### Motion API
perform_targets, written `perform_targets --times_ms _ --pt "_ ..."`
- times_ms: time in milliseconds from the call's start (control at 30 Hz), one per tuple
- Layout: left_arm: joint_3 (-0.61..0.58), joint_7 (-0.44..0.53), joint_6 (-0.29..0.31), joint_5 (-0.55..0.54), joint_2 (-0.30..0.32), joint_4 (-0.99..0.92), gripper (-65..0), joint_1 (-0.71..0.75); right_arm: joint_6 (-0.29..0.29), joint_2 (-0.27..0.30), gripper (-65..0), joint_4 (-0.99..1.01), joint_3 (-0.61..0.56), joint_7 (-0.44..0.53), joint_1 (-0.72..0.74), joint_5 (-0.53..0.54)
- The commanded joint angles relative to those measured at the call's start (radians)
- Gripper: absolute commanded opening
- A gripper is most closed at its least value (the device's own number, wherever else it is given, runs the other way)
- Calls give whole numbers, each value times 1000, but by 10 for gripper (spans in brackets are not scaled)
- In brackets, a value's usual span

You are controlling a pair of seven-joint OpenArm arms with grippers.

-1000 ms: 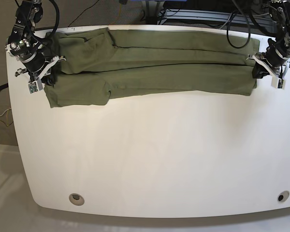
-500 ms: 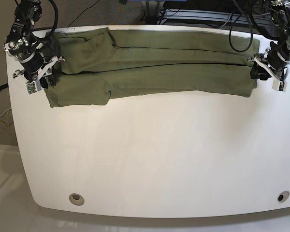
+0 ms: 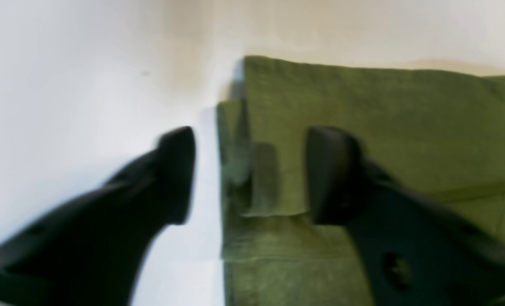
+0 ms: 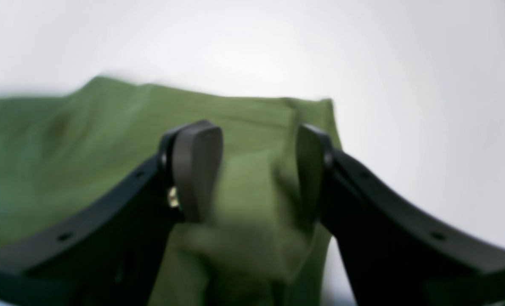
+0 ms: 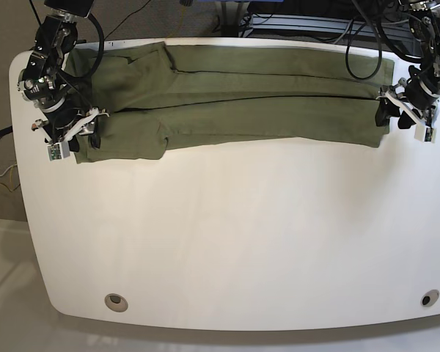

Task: Fold the T-shirt properly
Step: 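Hold the folded edges with both grippers and adjust the fold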

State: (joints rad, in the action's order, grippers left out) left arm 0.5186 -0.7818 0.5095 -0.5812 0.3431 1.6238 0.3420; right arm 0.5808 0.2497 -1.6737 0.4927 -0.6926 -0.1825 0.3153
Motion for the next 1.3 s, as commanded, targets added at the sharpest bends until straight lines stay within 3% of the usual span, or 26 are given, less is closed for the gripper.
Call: perform_targets --times_ms 0,67,200,667,867,1067,1267 --pt "10 1 4 0 14 2 -404 -5 13 13 -358 -4 2 23 13 23" --pt "11 -22 -11 15 4 16 -515 -2 14 12 -365 2 -22 21 16 17" --pt "15 -24 -29 21 -4 28 -427 -2 15 10 -369 -6 -37 11 17 17" --pt "7 -15 -18 -19 -41 165 -393 30 20 -7 -366 -63 -33 -3 6 10" --pt "6 32 -12 -11 -56 138 -270 45 26 -24 -323 -49 -11 3 10 14" --pt "4 46 -21 -9 -52 112 -226 36 34 -45 -331 -45 2 8 37 12" --pt "5 50 -23 -9 -52 95 -228 31 38 -50 -333 -43 4 5 49 11"
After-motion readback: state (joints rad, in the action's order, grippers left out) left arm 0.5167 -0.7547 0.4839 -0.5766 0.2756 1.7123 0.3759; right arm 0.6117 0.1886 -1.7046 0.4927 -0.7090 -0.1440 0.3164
